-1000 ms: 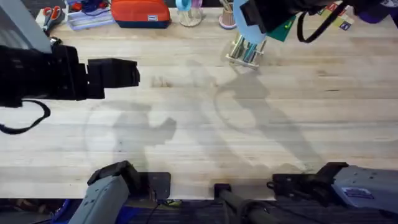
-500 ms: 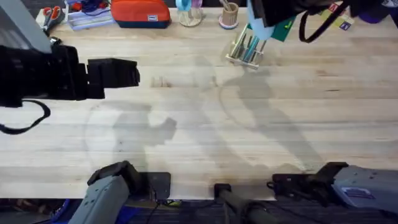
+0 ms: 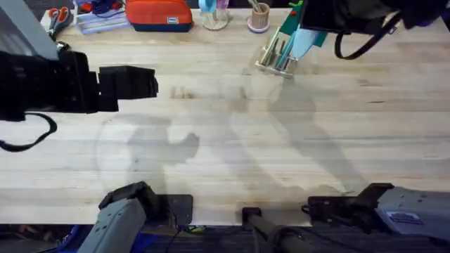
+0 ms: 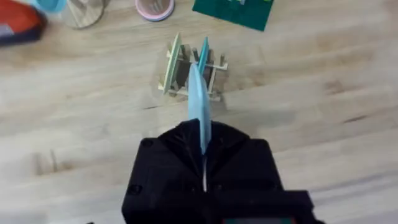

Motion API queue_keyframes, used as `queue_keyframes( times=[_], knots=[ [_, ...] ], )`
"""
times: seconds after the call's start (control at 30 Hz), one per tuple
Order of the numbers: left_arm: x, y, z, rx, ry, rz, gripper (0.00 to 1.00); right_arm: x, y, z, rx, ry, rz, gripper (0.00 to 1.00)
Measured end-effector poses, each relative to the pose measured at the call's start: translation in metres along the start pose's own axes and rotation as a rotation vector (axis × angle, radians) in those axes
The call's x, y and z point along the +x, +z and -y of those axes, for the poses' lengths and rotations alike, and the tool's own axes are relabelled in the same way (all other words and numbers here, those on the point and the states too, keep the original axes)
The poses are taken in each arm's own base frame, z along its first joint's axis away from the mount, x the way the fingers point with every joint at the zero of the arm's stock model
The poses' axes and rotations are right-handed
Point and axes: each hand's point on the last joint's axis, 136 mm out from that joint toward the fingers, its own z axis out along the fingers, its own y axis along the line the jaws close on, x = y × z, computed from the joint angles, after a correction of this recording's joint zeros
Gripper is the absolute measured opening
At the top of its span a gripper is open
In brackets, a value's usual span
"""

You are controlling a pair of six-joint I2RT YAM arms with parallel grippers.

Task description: Pick up the plates from the table one by one and place each into a slot on the dish rack.

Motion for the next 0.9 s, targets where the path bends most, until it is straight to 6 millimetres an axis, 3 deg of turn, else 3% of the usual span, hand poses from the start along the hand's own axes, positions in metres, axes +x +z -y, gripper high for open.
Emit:
queue_keyframes(
  times=[0.23, 0.7, 0.9],
  knots=[
    [0.000, 0.000, 0.000, 0.000, 0.000, 0.000, 0.993, 0.002, 0.000, 0.003, 0.011, 0.141, -0.007, 0.030],
    [0.000, 0.000, 0.000, 0.000, 0.000, 0.000, 0.994, 0.001, 0.001, 0.004, 0.017, 0.179, -0.005, 0.030],
    [0.000, 0.000, 0.000, 0.000, 0.000, 0.000, 0.993, -0.004, 0.006, 0.019, 0.053, 0.208, -0.006, 0.031]
  ],
)
